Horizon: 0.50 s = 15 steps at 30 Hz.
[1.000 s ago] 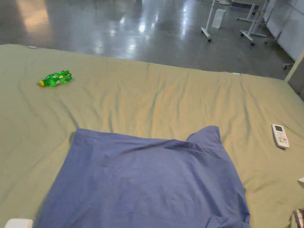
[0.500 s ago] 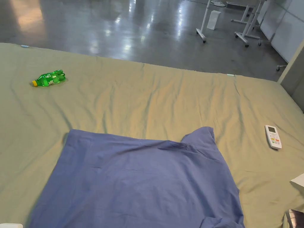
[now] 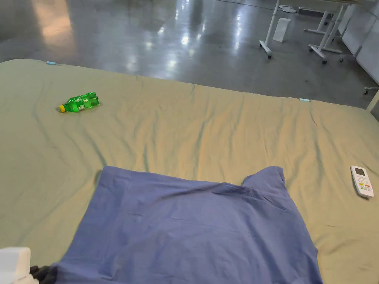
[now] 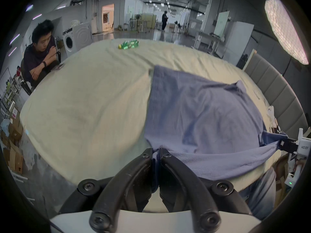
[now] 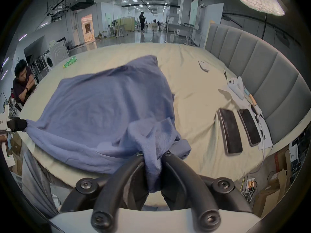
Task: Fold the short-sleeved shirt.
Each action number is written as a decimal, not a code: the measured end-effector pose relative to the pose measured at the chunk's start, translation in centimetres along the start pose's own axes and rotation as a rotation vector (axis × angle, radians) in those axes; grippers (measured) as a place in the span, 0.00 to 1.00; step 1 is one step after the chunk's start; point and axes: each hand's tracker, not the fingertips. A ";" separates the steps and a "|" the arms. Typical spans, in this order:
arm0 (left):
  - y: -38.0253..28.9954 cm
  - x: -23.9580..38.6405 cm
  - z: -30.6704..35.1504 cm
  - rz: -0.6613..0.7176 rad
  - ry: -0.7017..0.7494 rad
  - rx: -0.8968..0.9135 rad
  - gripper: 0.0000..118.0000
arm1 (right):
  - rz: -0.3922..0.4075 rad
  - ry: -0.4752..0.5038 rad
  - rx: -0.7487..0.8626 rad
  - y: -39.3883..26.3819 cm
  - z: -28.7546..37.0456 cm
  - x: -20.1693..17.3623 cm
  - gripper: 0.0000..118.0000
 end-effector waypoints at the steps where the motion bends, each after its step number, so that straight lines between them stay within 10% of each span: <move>1: 0.8 0.0 -0.2 -0.002 -0.002 0.009 0.06 | 0.000 0.001 0.008 0.8 -0.3 -0.1 0.09; 15: 10.1 1.4 -11.5 -0.008 0.039 -0.054 0.06 | -0.026 -0.004 0.011 10.3 -12.1 -0.6 0.09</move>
